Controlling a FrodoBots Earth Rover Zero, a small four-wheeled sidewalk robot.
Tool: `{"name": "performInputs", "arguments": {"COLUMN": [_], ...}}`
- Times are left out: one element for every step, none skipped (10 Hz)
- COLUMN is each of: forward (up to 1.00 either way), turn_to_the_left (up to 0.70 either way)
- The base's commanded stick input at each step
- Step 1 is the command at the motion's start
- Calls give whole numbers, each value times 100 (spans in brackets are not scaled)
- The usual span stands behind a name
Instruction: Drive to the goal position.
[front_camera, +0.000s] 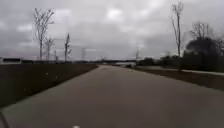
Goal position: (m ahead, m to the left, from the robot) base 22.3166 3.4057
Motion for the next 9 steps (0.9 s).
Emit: {"name": "performInputs", "arguments": {"forward": [100,100,100,100,100,100,100,100,100], "turn_to_the_left": [0,0,0,0,0,0,0,0,0]}}
